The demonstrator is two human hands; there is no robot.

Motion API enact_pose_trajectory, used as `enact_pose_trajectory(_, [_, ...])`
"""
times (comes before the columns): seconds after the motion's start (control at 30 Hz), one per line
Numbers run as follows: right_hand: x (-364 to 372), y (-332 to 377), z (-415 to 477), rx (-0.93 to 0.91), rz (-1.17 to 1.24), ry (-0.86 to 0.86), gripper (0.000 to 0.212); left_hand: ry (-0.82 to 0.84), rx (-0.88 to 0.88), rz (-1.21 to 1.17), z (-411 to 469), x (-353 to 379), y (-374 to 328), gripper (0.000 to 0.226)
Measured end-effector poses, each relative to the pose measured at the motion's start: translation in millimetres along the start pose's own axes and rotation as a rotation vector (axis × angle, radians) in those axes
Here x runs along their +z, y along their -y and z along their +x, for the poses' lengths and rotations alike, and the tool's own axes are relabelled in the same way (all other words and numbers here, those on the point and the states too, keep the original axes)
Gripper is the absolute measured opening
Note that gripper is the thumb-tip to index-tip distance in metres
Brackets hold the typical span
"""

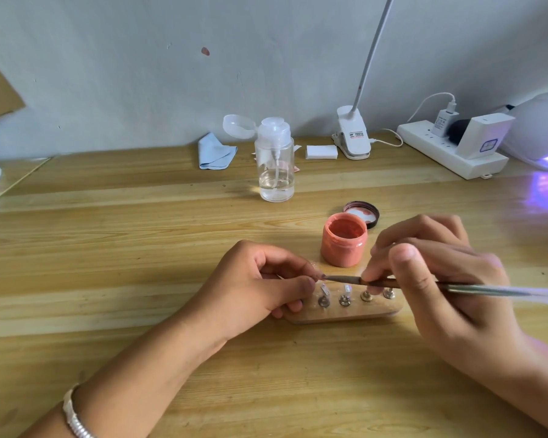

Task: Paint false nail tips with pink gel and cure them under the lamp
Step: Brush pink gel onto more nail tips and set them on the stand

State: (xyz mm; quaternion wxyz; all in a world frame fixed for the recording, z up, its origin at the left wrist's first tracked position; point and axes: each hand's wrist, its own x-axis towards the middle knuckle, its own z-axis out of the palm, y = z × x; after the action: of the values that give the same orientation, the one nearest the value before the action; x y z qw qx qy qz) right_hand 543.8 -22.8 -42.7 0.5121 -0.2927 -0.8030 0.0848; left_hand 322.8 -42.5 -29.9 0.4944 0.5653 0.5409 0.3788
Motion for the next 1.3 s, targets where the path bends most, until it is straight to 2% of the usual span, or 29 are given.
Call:
enact_pose_trajectory(0.63, [-0.2, 3.4, 2.4, 0.071, 0.052, -0.074, 0.05, 0.005, 0.013, -0.038, 2.0, -1.5, 3.5, 0.012])
enact_pose_trajectory(0.77, [-3.4, 4.5, 5.1, 0.095, 0.056, -0.141, 0.043, -0.045, 0.08, -0.118, 0.9, 1.7, -0.3, 0.004])
enact_pose_trajectory(0.93, [-6.9, 6.7, 9.2, 0.205, 0.203, -0.256, 0.034, -0.053, 0.181, -0.186, -0.7, 6.2, -1.7, 0.003])
enact_pose_trajectory(1.1, [-6.0, 12.7, 10.7, 0.204, 0.297, -0.235, 0.034, -0.012, 0.267, -0.169, -2.1, 8.5, -0.9, 0.006])
enact_pose_trajectory(1.3, [-4.3, 17.2, 7.6, 0.166, 0.272, -0.181, 0.028, -0.016, 0.277, -0.158, -0.9, 8.1, 1.6, 0.006])
